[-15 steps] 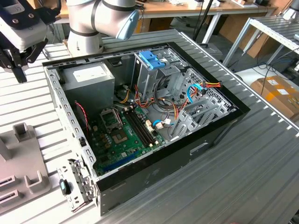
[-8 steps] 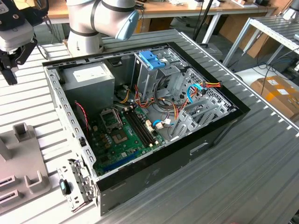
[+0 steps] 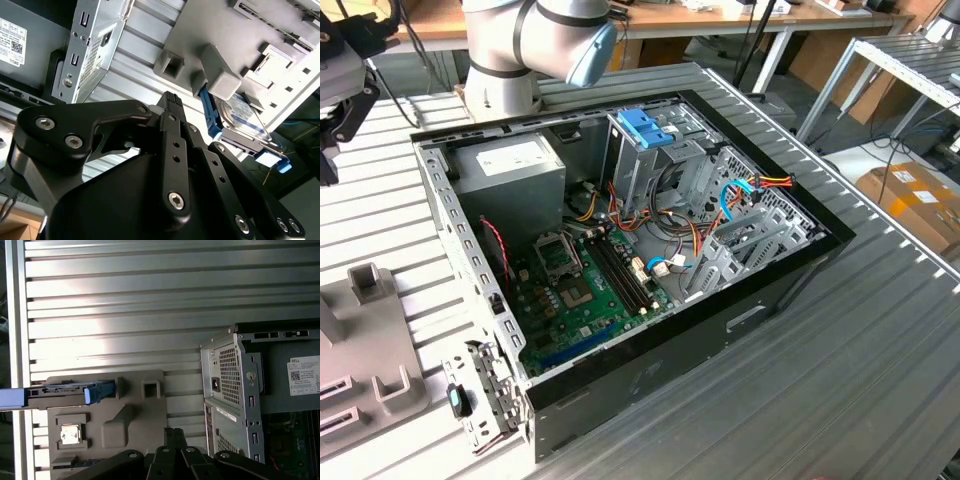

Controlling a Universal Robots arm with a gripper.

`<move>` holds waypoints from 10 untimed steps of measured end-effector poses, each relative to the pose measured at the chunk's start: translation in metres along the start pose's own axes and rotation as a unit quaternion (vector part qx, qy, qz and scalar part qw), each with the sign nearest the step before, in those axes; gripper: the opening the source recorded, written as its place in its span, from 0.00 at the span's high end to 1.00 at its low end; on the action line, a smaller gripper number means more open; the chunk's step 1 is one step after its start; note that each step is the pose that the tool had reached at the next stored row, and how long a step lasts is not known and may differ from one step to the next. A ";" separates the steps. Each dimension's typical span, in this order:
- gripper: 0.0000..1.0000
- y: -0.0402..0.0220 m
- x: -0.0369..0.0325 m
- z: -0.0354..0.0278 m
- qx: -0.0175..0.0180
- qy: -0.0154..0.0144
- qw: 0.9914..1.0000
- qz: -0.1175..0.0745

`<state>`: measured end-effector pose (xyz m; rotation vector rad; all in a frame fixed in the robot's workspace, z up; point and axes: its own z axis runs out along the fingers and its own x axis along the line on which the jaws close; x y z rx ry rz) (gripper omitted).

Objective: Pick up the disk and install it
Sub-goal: 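Reach for the disk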

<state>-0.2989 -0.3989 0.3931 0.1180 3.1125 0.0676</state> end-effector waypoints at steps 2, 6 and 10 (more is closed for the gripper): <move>0.89 -0.0001 0.0014 0.0000 0.000 0.000 1.000 0.000; 0.89 -0.0001 0.0017 0.0000 0.000 0.000 1.000 0.000; 0.89 -0.0002 0.0019 0.0000 0.000 0.000 1.000 0.000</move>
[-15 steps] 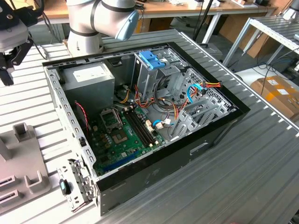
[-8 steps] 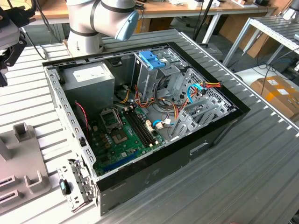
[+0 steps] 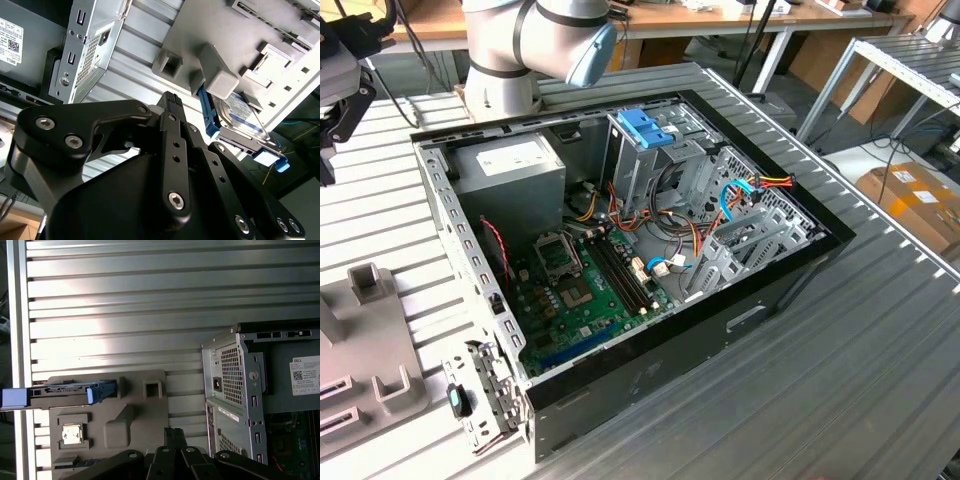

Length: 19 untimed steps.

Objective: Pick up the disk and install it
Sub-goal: 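Reach for the disk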

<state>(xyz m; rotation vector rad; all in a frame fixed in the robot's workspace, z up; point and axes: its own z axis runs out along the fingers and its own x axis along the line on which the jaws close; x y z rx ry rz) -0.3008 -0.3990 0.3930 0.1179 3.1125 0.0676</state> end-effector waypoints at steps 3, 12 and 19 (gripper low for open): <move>0.89 0.0002 0.0002 0.0000 0.000 0.000 1.000 0.000; 0.89 0.0072 0.0043 0.0004 0.000 0.000 1.000 0.000; 0.89 0.0142 0.0084 0.0008 0.000 0.000 1.000 0.000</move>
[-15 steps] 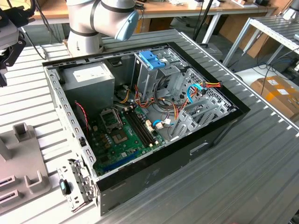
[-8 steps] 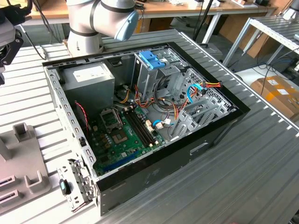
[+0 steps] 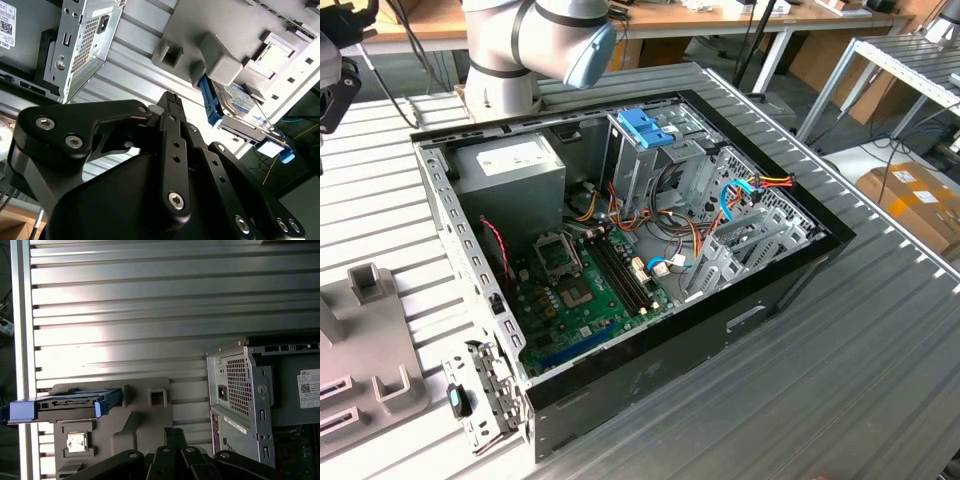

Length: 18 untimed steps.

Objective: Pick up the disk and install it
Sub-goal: 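Reach for the disk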

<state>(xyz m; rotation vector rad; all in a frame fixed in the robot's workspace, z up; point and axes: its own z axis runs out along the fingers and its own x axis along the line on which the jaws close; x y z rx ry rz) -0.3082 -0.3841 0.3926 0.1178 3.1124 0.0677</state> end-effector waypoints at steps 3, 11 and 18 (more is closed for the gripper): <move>0.89 0.0003 0.0000 0.0000 0.000 0.000 1.000 0.000; 0.89 0.0005 0.0000 0.0000 0.000 0.000 1.000 0.000; 0.89 0.0002 0.0047 -0.0001 0.000 0.000 1.000 0.000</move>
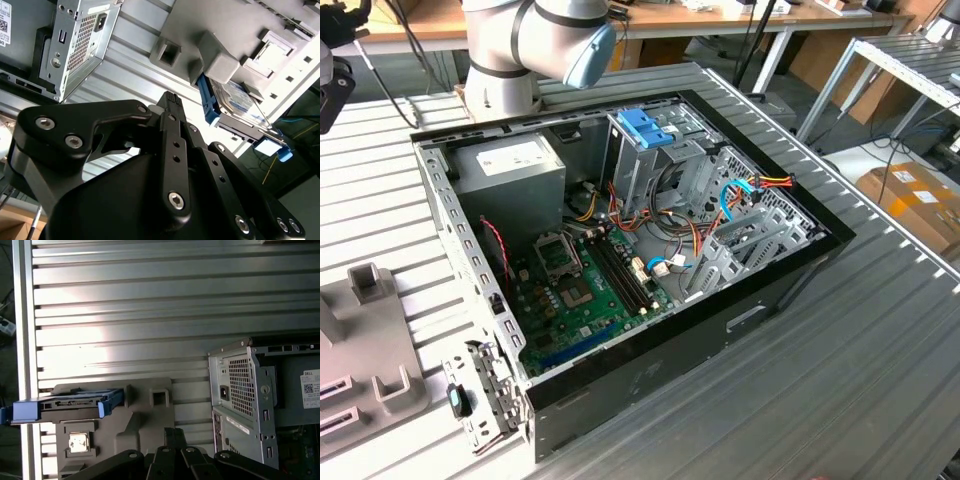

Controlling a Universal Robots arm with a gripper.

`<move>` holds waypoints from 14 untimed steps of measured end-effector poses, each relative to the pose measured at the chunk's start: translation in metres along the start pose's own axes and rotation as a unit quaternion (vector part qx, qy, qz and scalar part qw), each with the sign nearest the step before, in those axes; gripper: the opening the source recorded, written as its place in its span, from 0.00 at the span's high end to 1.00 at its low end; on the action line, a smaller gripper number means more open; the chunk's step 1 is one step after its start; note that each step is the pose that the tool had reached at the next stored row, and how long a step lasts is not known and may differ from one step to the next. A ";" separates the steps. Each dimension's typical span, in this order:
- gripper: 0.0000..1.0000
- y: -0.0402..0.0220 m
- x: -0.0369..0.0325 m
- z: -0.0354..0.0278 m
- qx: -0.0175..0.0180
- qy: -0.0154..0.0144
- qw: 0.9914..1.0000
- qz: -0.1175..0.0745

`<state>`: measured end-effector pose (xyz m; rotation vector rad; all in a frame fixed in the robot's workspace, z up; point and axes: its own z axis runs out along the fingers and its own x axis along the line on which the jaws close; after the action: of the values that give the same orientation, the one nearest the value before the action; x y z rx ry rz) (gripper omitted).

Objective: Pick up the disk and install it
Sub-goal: 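Reach for the disk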

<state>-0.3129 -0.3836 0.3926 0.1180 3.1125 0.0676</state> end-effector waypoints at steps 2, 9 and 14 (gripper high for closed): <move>0.89 -0.0001 0.0017 0.0000 0.000 0.000 1.000 0.000; 0.89 -0.0009 0.0119 -0.0001 0.000 0.000 1.000 0.000; 0.89 -0.0012 0.0151 -0.0001 0.000 0.000 1.000 0.000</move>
<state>-0.3280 -0.3836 0.3923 0.1179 3.1125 0.0676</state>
